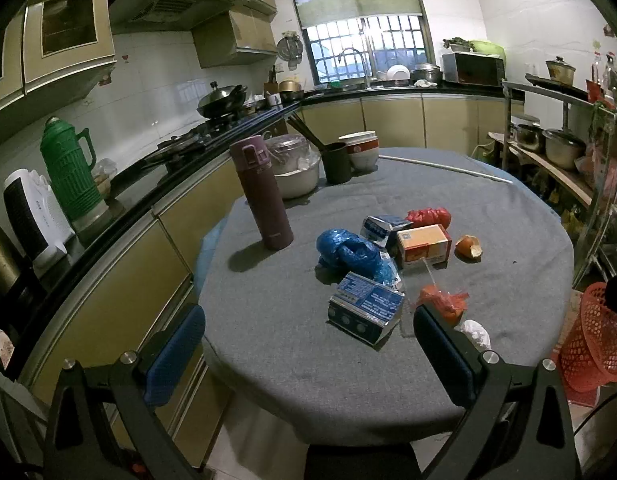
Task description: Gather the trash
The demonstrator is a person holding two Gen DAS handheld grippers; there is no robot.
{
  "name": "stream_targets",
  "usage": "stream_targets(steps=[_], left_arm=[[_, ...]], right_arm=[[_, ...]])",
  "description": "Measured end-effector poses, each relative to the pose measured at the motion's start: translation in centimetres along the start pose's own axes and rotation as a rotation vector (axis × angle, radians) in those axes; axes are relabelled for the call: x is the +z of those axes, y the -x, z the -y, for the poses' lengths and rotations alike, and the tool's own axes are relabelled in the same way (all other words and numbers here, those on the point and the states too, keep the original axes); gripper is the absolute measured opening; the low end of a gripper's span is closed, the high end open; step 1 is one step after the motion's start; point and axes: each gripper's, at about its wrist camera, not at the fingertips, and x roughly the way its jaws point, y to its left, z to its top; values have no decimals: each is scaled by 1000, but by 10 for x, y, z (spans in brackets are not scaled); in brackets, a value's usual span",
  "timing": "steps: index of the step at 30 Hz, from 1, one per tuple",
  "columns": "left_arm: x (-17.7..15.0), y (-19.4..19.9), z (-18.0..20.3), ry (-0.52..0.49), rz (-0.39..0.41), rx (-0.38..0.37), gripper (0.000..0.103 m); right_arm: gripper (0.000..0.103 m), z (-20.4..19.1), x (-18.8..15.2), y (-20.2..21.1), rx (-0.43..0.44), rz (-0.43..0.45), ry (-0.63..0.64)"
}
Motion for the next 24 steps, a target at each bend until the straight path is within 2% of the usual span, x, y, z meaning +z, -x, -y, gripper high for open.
stream_targets(steps=[24], left_arm=[[-3,-4,1,1,-15,-1,103]], right_arm=[[103,-1,-4,-4,19,-18,-14]])
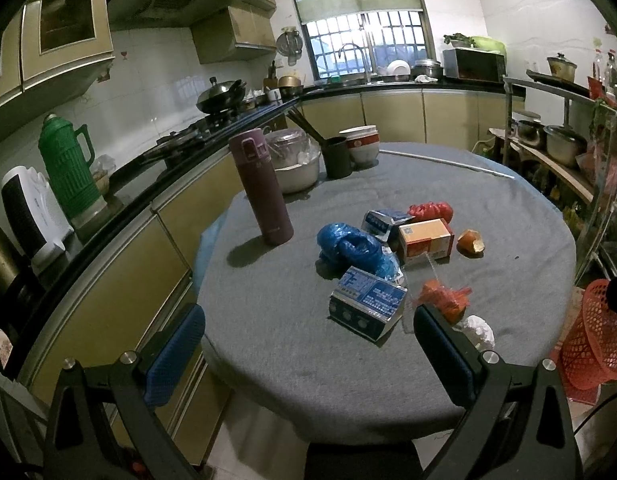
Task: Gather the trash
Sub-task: 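Grasp the white tissue with the right tool while the left tool grasps the blue carton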
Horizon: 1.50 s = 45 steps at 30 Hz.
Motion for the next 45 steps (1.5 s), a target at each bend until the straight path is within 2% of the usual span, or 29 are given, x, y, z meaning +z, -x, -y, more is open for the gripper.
stream_targets(steps=[10,20,23,27,30,32,37,39,41,42,45], left_arm=[[-1,-4,-2,2,-10,2,103],[-7,-24,-7,4,-57,15,103],[-12,-40,-11,16,-108,-1,103],[-24,-75,-20,80,-248,-106,103],[-33,-103,-26,128,-346,-169,103],[-36,-117,-27,151,-383,-198,103],[-22,-147,-28,223,-439,-286,103],[-14,-159,-27,263,-453,-324,103],[-9,-173,-24,293,-483,-338,103],[-7,-180,-23,311,-495,-346,103],[-5,-206,-22,409,-572,-378,103]], right_arm=[[103,1,0,-6,11,-11,-5],[103,3,-3,-25,38,-46,2],[103,6,-9,-42,74,-71,-13],[102,18,-27,-78,144,-156,-75],[93,22,-37,-107,164,-216,-98],[88,22,-40,-128,174,-254,-107],[66,22,-42,-171,201,-326,-143],[62,23,-45,-185,193,-357,-150],[53,22,-50,-197,190,-393,-151],[47,21,-52,-198,185,-391,-148],[40,21,-52,-197,183,-382,-135]])
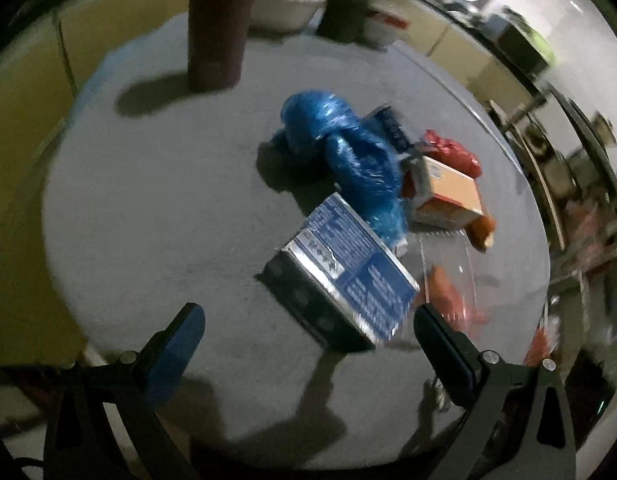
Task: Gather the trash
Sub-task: 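Grasp the white tissue with the right tool while the left tool grasps the blue carton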
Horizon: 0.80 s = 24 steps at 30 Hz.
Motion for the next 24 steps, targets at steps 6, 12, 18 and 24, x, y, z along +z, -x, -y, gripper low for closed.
stream_targets(steps=[6,12,18,24], left_arm=[[23,-20,2,178,-65,-21,103],[34,-35,19,244,-112,30,103],[33,-57,30,258,-155,70,102],[22,-42,27,254,-103,52,78]], right_arm=[[39,0,-4,0,1,17,24],[39,-3,-6,0,8,33,49],[37,-1,-10,3,32,38,53],[35,0,-15,13,72,64,49]])
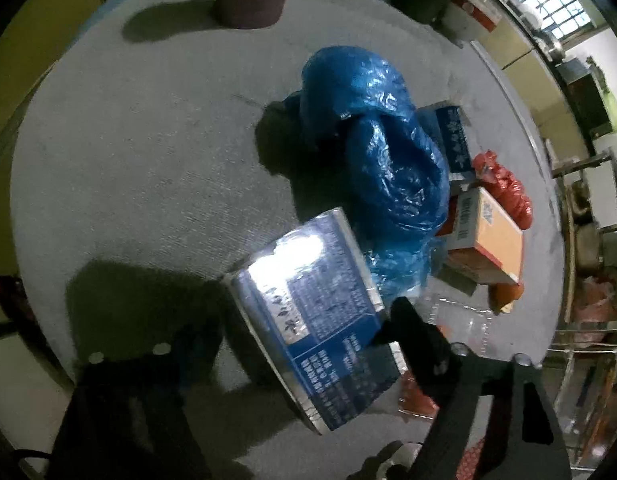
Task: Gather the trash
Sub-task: 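Grasp the white tissue with the right tool while the left tool grasps the blue carton, then carry tissue and carton to the red basket and open both tools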
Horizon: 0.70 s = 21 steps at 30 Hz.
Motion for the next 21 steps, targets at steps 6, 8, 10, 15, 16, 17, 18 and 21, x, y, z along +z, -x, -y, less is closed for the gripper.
stream_targets(steps=[6,8,10,15,16,17,18,21], left_arm=[[-7,7,-16,-33,17,-5,63],[-13,9,-25,-50,32,1,62],[-19,14,-29,-72,45,5,62],[-37,45,-32,-138,112,6,61],[-42,54,-30,-157,136,8,61],[-45,59,-26,-175,159,10,61],[-51,69,-23,-198,186,12,61],[-70,101,-7,-281,268,-8,62]], right_arm=[[35,1,5,20,-10,70,-1],[35,6,6,28,-17,94,-10],[35,10,7,37,-26,118,-26],[35,26,8,58,-62,173,-64],[35,29,8,61,-71,181,-68],[35,34,8,67,-84,196,-78],[35,37,7,72,-93,206,-84],[35,54,5,97,-135,259,-120]])
